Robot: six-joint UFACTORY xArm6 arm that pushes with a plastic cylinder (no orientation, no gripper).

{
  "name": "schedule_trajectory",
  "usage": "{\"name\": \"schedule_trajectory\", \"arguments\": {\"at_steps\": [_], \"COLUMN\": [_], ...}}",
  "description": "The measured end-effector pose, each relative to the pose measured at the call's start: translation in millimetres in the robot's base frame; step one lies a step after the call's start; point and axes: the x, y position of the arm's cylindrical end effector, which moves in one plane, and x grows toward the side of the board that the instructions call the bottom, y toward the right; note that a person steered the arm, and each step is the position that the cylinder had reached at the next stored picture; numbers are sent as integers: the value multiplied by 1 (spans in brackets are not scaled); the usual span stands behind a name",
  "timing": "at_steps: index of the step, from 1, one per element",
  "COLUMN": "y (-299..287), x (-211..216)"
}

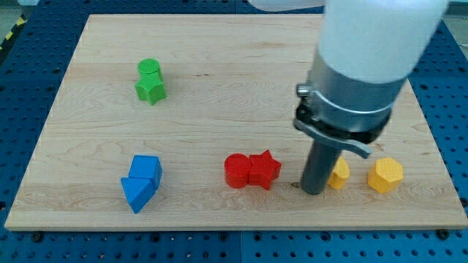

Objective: Point at the arm yellow hexagon

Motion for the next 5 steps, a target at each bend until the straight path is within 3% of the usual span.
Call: {"name": "schedule_trajectory", "arguments": {"at_steps": [3, 4, 5], "y": [72, 81, 134], "x": [0, 22, 35]}}
